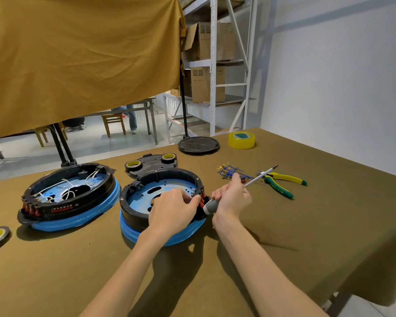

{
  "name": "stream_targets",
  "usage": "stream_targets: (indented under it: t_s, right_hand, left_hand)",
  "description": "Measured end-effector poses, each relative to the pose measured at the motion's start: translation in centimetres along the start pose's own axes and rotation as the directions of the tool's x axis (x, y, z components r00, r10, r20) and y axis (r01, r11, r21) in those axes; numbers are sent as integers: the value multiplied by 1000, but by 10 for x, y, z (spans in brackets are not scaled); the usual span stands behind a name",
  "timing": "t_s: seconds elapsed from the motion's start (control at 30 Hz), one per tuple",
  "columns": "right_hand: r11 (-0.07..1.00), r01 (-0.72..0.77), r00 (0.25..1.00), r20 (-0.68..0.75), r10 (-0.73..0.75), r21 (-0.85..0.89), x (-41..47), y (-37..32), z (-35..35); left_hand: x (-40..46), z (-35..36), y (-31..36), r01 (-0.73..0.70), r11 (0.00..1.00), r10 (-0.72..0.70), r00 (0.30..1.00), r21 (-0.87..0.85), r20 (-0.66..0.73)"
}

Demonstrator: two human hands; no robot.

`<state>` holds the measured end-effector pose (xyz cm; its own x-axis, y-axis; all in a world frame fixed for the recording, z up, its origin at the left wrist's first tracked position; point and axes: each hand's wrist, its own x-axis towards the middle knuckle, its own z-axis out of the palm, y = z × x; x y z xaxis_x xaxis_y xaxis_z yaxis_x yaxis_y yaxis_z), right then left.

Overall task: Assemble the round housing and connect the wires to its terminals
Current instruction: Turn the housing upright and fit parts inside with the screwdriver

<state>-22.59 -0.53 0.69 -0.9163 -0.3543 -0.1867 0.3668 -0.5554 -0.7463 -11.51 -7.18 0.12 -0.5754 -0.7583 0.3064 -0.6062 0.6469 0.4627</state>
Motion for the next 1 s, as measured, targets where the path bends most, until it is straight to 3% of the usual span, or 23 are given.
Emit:
stream_targets:
  t_s: [0.13, 0.3, 0.47, 0.6, 0.73, 0.87, 1.0]
  right_hand:
    - [995, 64, 998, 6, -65, 78, 7, -9, 3]
    - [996, 85, 995, 61, -83, -23, -3, 10, 9]
    - [995, 76, 995, 64, -80, 57, 5, 2, 8]
    - [993, 113, 988, 104, -114, 15, 1, 5, 11]
    - [995, 72, 996, 51, -75, 76, 9, 3, 8]
    - [999, 49, 993, 107, -49, 4, 4, 16, 8]
    - [995, 13, 998, 65, -20, 102, 12, 2, 4]
  left_hand:
    - [2, 2, -2, -4, 1000, 4, 1000, -1, 17]
    - [3, 3, -2, 17, 1000, -17, 999, 3, -34]
    - [-2, 2, -1, 15, 1000, -15, 998, -5, -62]
    - [-2, 0, 0, 2, 1000, -3, 997, -16, -74]
    - [-3, -1, 0, -14, 1000, 13, 999, -18, -51]
    - [-2, -2, -1, -22, 1000, 22, 999, 7, -44]
    - [-1, -5, -4, -9, 1000, 9, 1000, -15, -9]
